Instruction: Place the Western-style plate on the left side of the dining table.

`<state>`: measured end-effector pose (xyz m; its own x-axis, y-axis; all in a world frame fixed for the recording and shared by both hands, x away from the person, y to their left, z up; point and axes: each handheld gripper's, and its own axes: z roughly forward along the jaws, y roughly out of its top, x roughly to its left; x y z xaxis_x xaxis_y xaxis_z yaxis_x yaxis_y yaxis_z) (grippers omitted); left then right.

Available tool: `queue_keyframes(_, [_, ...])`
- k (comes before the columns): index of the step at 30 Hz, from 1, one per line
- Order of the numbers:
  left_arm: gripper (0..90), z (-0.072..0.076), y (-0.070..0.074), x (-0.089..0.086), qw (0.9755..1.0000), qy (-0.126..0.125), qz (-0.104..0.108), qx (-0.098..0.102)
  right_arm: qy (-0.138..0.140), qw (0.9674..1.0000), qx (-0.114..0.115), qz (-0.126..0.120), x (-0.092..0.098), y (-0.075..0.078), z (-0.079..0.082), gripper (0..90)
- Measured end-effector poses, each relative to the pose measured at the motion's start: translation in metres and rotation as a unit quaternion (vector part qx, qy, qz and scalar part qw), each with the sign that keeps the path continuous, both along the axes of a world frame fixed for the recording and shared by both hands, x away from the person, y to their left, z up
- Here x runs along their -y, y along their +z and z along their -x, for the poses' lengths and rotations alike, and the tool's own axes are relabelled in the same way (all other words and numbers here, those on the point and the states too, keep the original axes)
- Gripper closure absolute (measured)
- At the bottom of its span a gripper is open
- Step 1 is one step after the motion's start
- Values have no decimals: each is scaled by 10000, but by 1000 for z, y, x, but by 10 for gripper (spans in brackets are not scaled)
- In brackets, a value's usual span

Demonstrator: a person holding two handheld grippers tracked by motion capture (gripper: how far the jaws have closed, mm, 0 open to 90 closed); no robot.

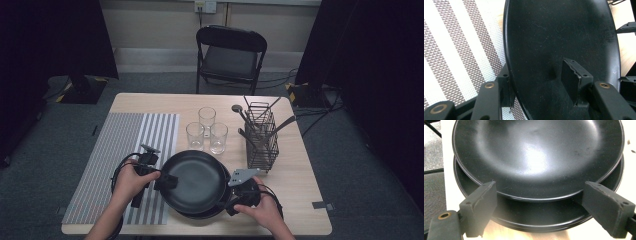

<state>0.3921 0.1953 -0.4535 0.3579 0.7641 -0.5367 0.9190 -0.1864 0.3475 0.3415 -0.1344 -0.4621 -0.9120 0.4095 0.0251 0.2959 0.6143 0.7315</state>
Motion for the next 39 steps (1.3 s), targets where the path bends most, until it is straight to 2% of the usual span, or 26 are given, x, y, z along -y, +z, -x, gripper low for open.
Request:
queue_keyframes(9, [475,-1,0,-1,10000,56,16,-45,-7,10000,18,20,-1,0,-1,112])
queue_keyframes(16, [475,0,1,0,9995,214,82,-208,-10,10000,-22,-23,-2,0,-2,99])
queue_keyframes(18, [476,0,2,-1,9997,193,9,-180,-18,10000,-26,-25,-2,-1,-2,99])
queue_keyframes(21, [486,0,2,-1,9994,244,85,-226,-32,10000,-38,-61,-2,-1,-2,99])
queue_keyframes(39, [495,-1,2,-3,9992,294,80,-256,-12,10000,4,-86,-3,-2,-3,99])
